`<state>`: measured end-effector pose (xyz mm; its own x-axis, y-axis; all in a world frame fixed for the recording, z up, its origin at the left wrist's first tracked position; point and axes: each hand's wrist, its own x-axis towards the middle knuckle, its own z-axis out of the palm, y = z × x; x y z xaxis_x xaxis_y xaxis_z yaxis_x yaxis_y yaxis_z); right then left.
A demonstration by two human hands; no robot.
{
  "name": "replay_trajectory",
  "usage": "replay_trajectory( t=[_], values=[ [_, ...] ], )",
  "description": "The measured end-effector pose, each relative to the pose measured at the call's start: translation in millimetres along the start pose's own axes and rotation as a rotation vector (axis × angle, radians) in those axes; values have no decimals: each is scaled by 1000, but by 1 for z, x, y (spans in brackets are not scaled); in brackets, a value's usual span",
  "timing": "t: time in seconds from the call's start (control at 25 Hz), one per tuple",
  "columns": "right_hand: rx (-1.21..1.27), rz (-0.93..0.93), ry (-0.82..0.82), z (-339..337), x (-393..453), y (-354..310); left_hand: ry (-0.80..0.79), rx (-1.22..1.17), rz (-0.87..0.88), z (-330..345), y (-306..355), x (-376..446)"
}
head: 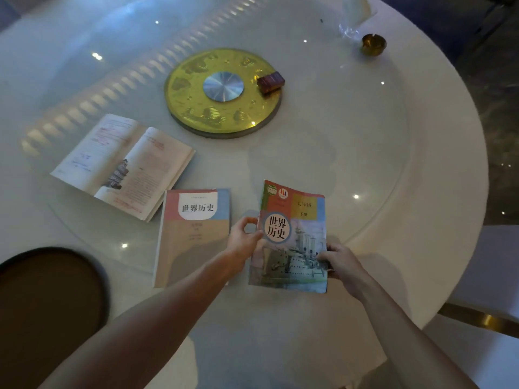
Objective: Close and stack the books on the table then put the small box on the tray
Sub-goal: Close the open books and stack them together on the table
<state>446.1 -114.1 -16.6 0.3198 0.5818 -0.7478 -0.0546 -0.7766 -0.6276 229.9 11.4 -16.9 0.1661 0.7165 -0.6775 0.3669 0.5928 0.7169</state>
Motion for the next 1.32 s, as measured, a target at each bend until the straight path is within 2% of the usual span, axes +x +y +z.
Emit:
replay_trajectory(
  t=[0.4, 0.68, 0.92, 1.16, 1.32],
  values=[
    [-14, -98, -137, 127, 6, -64, 200, -149, 61, -138, -14, -1],
    [-70, -113, -61, 193, 17, -62, 275, -131, 17, -185, -41, 6],
    [-234, -126, 29, 219, 19, -57, 343, 105, -9, -199, -53, 10],
    [-438, -212, 158, 229, 22, -56, 316, 385, 61, -211, -55, 14],
    [-540, -206, 175, 230, 25, -56, 296, 399, 75, -214, -64, 19]
  ],
)
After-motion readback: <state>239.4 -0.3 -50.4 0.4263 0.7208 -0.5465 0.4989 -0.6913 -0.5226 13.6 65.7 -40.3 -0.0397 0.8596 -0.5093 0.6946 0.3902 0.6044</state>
